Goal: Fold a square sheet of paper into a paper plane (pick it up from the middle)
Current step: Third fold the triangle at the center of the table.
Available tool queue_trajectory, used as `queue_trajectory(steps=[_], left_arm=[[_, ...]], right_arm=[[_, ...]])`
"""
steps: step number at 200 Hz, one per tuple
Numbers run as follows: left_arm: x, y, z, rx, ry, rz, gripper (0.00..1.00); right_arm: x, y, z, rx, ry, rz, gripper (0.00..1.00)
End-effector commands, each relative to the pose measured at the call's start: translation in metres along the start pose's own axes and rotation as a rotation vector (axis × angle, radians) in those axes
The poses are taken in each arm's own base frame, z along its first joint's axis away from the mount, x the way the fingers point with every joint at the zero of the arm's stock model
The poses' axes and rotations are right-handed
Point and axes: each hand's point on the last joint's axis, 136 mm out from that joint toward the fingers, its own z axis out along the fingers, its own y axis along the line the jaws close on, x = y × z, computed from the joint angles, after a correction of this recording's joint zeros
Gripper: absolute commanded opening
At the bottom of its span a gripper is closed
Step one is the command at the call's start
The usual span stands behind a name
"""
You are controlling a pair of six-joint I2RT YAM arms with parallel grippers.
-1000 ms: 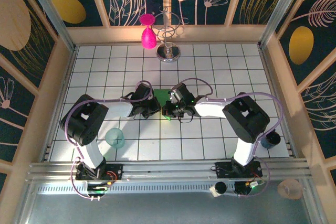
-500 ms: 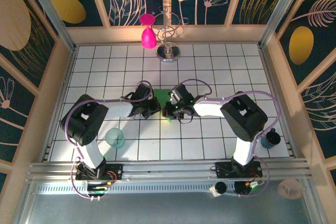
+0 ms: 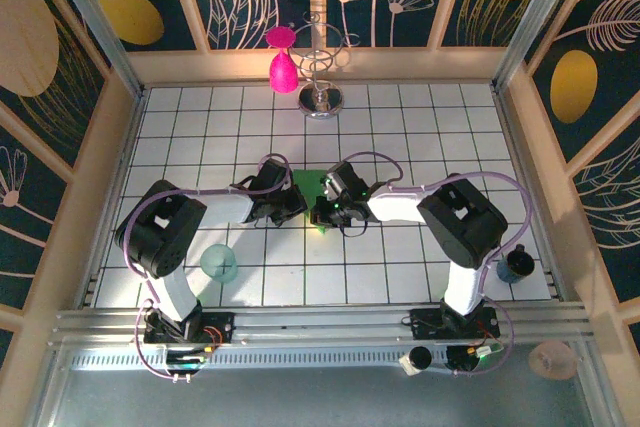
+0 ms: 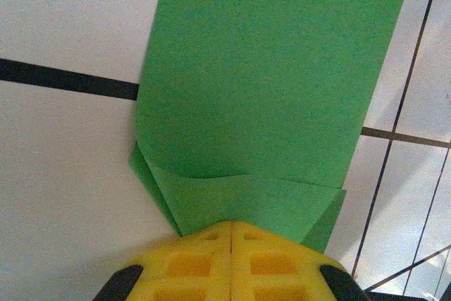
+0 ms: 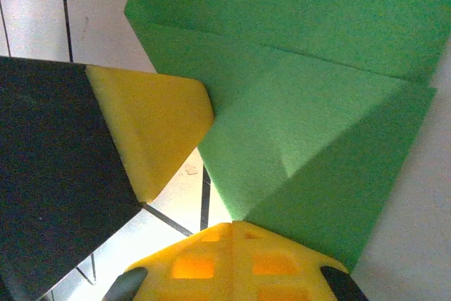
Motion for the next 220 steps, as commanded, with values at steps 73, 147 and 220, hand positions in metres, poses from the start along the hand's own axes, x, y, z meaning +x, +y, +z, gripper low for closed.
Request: queue_trajectory(steps=[73, 147, 220], left_arm=[[0.023, 0.061, 0.010, -0.208, 0.060, -0.026, 0.08], [0.023, 0.065, 0.010, -0.229, 0.057, -0.020, 0.08], [0.020, 0.059, 0.009, -0.212, 0.052, -0.014, 0.08]], right_arm=[[0.014, -0.019, 0.006, 0.091, 0.039, 0.008, 0.00], [0.055, -0.042, -0.006, 0.106, 0.117, -0.011, 0.00], [0.067, -0.031, -0.036, 0.090, 0.093, -0.096, 0.00]])
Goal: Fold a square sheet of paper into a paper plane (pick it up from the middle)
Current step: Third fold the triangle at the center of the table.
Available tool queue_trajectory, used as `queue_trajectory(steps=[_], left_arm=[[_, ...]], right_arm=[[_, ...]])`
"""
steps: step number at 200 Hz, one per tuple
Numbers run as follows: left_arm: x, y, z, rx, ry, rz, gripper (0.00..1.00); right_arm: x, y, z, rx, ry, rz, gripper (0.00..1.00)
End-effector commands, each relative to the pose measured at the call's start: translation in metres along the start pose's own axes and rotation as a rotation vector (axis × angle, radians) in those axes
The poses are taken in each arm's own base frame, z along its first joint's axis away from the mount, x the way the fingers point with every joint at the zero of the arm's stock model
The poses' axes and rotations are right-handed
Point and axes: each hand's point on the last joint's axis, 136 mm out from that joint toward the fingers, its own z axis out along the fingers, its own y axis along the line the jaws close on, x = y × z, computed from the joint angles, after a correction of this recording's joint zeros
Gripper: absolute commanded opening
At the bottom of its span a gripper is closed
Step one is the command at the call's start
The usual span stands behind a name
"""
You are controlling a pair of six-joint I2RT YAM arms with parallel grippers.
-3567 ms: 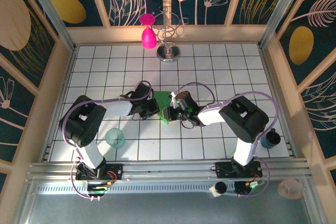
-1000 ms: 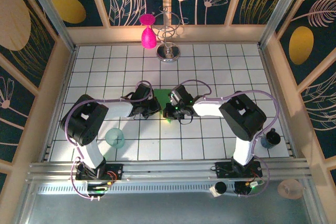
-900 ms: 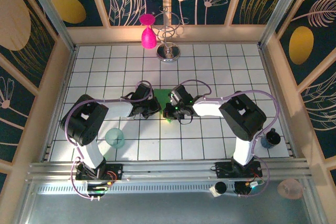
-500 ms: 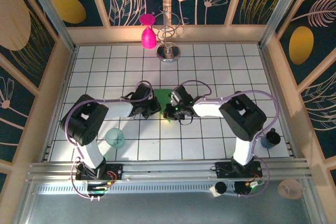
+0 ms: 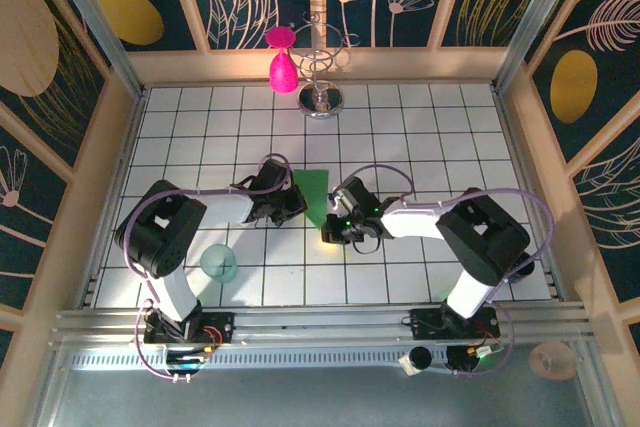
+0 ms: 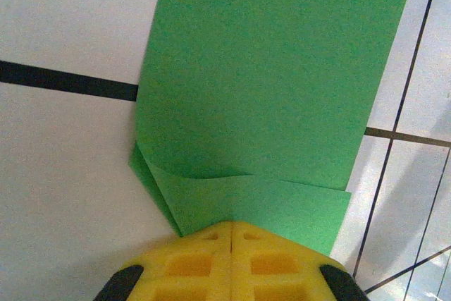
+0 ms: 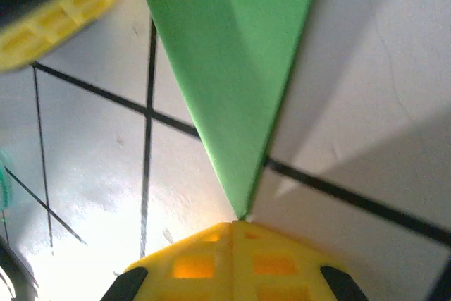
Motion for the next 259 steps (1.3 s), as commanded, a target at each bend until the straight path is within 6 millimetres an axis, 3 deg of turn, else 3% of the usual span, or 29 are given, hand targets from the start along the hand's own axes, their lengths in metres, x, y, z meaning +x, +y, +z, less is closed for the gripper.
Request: queue_trajectory(steps=[1, 39, 92, 166, 222, 259], left_arm=[[0.021, 0.058, 0.009, -0.207, 0.054, -0.020, 0.08], [0.018, 0.049, 0.006, -0.181, 0.052, -0.014, 0.07], [0.017, 0.041, 0.005, -0.155, 0.054, -0.013, 0.07], [0.011, 0.026, 0.001, -0.118, 0.044, 0.006, 0.08], [-0.021, -0.023, -0.036, -0.011, -0.100, 0.198, 0.08], [-0.009, -0.041, -0.039, 0.107, -0.063, 0.248, 0.07]], right_arm=[[0.018, -0.008, -0.012, 0.049, 0.043, -0.021, 0.00], [-0.027, 0.038, -0.034, -0.073, -0.132, -0.098, 0.01], [-0.059, 0.035, -0.015, -0.034, -0.169, -0.061, 0.00], [-0.051, 0.006, 0.014, 0.042, -0.072, -0.037, 0.00], [-0.029, -0.021, 0.025, 0.112, -0.008, 0.028, 0.00], [-0.026, -0.025, 0.027, 0.123, 0.004, 0.045, 0.00]])
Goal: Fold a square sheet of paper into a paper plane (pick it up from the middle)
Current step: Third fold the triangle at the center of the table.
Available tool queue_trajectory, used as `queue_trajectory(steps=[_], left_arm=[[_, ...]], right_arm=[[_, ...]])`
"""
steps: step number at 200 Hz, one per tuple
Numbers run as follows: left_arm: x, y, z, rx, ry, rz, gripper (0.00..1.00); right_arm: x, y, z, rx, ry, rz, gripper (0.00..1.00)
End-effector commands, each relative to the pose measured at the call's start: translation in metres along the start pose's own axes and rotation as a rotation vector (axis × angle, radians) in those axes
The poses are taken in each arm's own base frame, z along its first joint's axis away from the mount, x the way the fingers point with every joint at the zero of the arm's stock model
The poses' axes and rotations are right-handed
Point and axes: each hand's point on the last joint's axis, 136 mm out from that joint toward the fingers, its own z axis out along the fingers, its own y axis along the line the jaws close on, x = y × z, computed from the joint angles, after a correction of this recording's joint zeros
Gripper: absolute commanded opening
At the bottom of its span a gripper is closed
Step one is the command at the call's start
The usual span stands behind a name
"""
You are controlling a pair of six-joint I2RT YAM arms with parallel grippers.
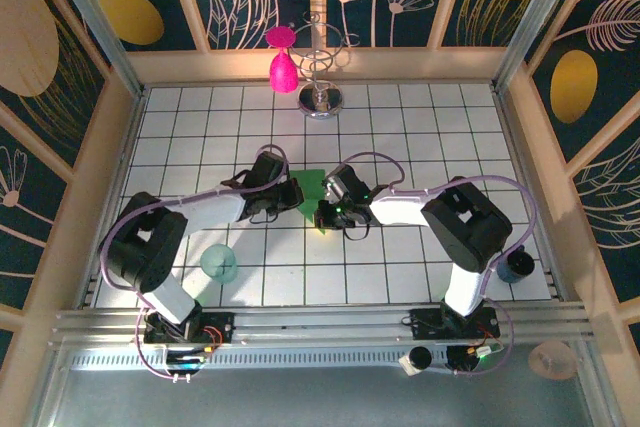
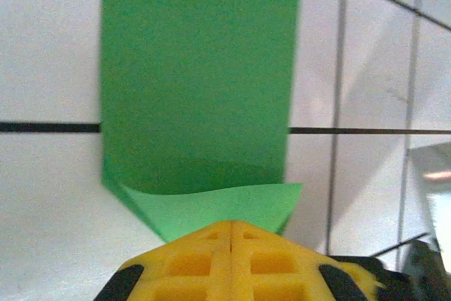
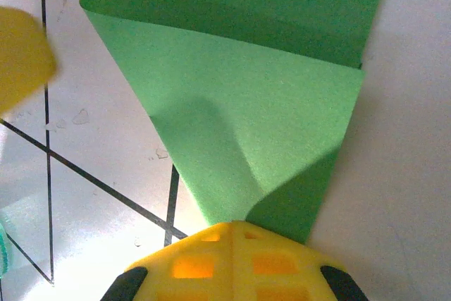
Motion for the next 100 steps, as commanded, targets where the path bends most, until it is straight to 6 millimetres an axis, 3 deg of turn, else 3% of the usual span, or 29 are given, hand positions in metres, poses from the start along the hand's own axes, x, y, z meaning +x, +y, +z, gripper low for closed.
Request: queue_trajectory(steps=[1, 74, 100], left_arm=[[0.005, -0.014, -0.001, 0.074, 0.021, 0.064, 0.07], [0.031, -0.018, 0.018, 0.105, 0.131, 0.061, 0.06], [0.042, 0.000, 0.030, 0.053, 0.161, 0.014, 0.05]], right_arm=[[0.023, -0.030, 0.011, 0.096, 0.080, 0.051, 0.00], [0.027, -0.030, 0.013, 0.095, 0.106, 0.055, 0.00], [0.027, -0.031, 0.014, 0.099, 0.112, 0.055, 0.00]])
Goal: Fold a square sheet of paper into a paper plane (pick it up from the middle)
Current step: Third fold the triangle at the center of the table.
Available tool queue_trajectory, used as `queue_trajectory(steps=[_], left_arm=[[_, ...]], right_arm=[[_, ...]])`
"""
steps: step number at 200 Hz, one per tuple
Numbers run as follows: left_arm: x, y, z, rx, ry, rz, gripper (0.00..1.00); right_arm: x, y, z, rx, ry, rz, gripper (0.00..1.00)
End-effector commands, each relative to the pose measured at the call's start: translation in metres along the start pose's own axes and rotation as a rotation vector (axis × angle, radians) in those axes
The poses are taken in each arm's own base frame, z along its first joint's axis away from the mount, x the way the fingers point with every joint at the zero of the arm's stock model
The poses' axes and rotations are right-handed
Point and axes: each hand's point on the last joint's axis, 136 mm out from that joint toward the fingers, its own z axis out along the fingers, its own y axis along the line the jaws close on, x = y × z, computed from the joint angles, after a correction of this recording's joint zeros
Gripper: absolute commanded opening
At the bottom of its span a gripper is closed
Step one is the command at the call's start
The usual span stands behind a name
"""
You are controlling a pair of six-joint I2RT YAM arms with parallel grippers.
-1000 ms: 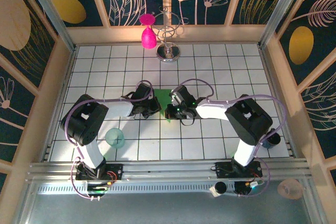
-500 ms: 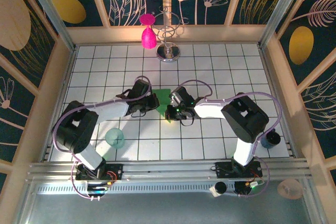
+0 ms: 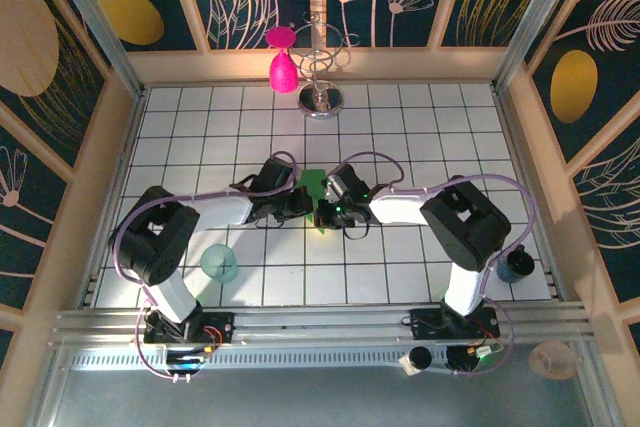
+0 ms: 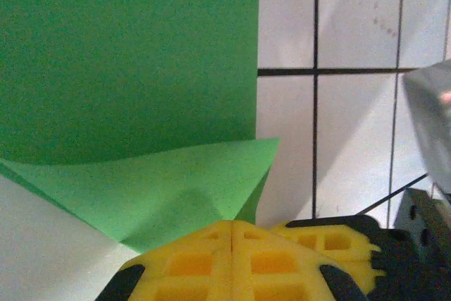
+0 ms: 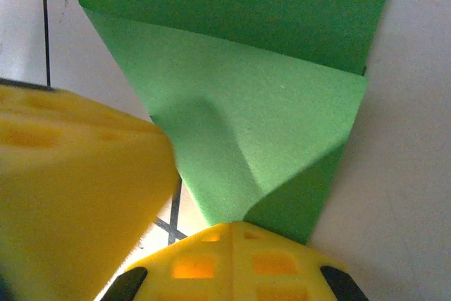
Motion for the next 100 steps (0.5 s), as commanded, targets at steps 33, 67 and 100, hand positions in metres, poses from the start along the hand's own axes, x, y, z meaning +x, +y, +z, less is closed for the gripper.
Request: queue_trajectory(steps=[33, 67, 100], left_arm=[[0.016, 0.013, 0.014, -0.012, 0.056, -0.052, 0.05], [0.014, 0.030, 0.015, -0.104, 0.034, -0.059, 0.03], [0.007, 0.039, 0.014, -0.157, -0.002, -0.059, 0.03]], right_arm=[[0.029, -0.036, 0.013, 0.117, 0.106, 0.054, 0.00], [0.035, -0.043, 0.013, 0.142, 0.122, 0.060, 0.00], [0.044, -0.056, 0.012, 0.195, 0.140, 0.064, 0.00]])
